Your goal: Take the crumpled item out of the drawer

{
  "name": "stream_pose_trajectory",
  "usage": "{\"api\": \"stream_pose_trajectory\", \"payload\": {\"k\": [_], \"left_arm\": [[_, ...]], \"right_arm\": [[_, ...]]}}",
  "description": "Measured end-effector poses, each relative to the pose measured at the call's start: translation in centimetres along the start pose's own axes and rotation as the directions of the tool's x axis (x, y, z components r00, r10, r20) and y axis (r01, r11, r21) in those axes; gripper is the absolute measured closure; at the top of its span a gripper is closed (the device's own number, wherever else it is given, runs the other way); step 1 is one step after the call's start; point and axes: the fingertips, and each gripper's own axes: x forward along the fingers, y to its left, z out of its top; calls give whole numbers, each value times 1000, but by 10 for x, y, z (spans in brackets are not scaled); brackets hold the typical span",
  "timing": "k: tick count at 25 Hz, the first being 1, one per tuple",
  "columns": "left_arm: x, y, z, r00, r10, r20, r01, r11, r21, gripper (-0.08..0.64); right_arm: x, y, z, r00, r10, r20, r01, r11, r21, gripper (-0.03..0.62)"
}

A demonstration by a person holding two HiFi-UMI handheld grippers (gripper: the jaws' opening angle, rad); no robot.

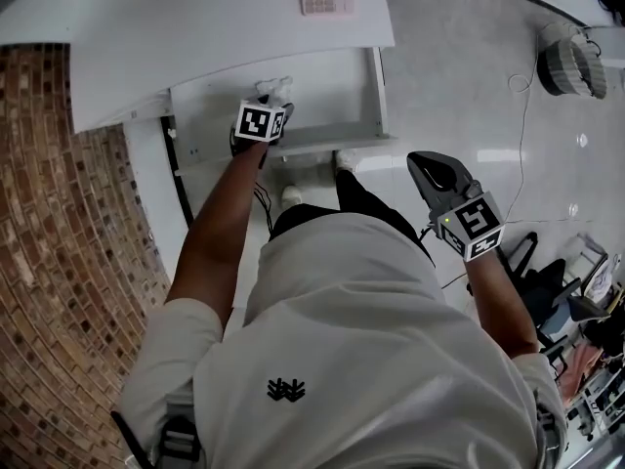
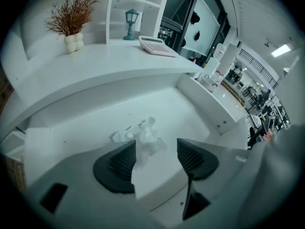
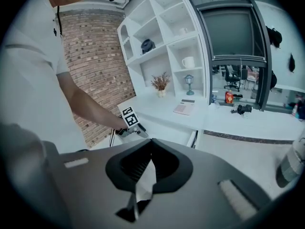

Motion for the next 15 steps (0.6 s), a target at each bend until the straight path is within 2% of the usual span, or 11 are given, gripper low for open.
{"api": "stream_pose_trajectory", "payload": {"k": [5, 9, 12, 15], "left_arm": [[25, 17, -3, 996, 67, -50, -69, 997, -40, 273], [38, 19, -7, 993, 67, -93, -75, 994, -82, 270], [47, 25, -10, 989, 88, -121, -102, 989, -108, 320], [46, 31, -10, 983, 132, -130, -144, 985, -93, 409]], "right_arm": [[3, -24, -4, 1000, 20, -20, -19, 1000, 18, 578], [5, -41, -6, 999, 27, -34, -26, 999, 32, 579], [6, -52, -7, 999, 30, -40, -28, 999, 40, 579], [8, -58, -4, 999, 34, -41, -32, 999, 40, 580]]}}
